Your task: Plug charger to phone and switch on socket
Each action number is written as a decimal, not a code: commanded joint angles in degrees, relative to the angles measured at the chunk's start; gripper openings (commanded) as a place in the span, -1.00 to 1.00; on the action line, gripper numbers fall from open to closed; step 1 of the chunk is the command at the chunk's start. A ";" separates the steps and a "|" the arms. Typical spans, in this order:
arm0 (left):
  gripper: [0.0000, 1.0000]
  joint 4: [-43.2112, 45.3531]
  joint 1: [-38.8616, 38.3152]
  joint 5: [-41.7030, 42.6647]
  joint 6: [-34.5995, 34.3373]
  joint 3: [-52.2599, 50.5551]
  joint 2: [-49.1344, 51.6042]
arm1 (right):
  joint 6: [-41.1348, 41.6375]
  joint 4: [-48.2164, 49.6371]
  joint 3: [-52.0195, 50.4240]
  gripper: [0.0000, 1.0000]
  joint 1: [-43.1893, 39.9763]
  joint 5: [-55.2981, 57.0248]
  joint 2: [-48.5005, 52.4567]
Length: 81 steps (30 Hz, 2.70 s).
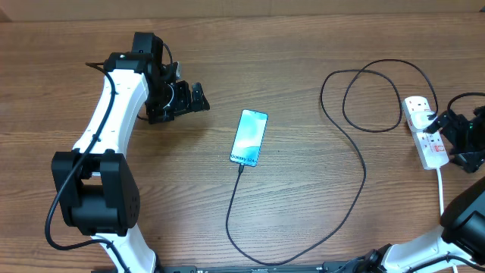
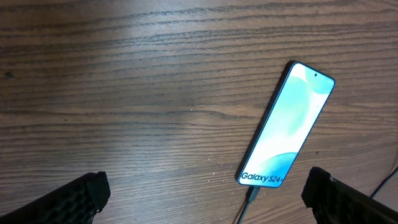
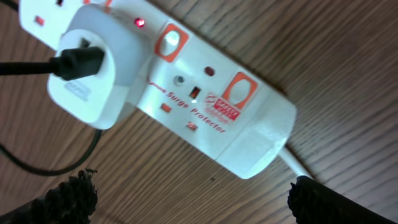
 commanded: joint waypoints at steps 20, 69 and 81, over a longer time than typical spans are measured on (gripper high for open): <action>0.99 -0.11 -0.35 -0.37 -0.52 0.72 -1.68 | -0.26 1.84 1.07 1.00 0.70 -3.65 -0.92; 0.99 -0.26 -0.42 -0.35 -0.52 0.72 -44.63 | -0.26 1.84 1.07 1.00 0.70 -3.65 -0.92; 0.99 -0.39 -0.42 -0.35 -0.52 0.72 -39.12 | -0.26 1.84 1.07 1.00 0.70 -3.65 -0.92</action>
